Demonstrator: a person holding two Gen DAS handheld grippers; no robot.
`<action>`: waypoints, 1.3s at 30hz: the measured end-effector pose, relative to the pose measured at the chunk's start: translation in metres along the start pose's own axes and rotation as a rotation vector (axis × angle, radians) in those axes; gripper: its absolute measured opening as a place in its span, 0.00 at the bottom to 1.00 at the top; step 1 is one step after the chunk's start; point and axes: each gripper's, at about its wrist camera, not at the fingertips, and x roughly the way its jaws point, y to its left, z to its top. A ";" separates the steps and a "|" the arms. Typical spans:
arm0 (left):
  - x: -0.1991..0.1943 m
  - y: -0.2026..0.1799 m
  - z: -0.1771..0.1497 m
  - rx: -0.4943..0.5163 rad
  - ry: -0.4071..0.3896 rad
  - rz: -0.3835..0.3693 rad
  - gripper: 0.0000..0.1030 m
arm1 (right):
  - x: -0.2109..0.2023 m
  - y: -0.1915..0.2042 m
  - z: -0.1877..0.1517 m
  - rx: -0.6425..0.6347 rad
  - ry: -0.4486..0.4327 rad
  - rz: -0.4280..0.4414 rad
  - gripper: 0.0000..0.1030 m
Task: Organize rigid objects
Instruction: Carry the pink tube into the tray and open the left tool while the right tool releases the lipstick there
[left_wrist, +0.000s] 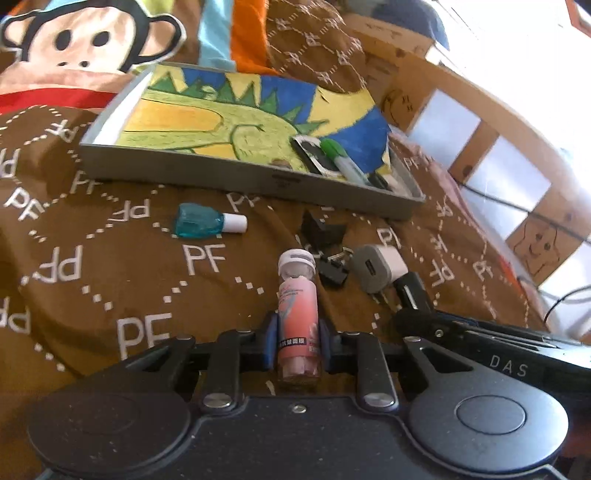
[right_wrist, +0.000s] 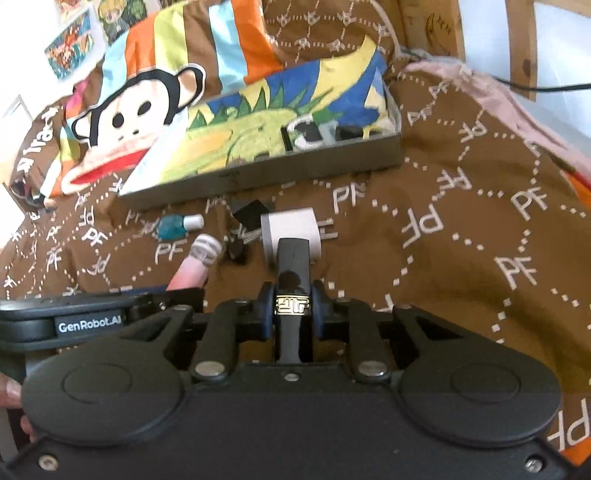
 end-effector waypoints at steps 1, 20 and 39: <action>-0.004 0.000 0.000 -0.008 -0.011 -0.003 0.24 | -0.004 0.000 0.001 0.001 -0.013 0.002 0.14; 0.011 -0.018 0.087 -0.052 -0.296 0.016 0.24 | 0.008 -0.025 0.096 -0.044 -0.300 0.014 0.14; 0.097 0.013 0.131 -0.079 -0.189 0.084 0.24 | 0.118 -0.029 0.132 -0.061 -0.157 0.078 0.14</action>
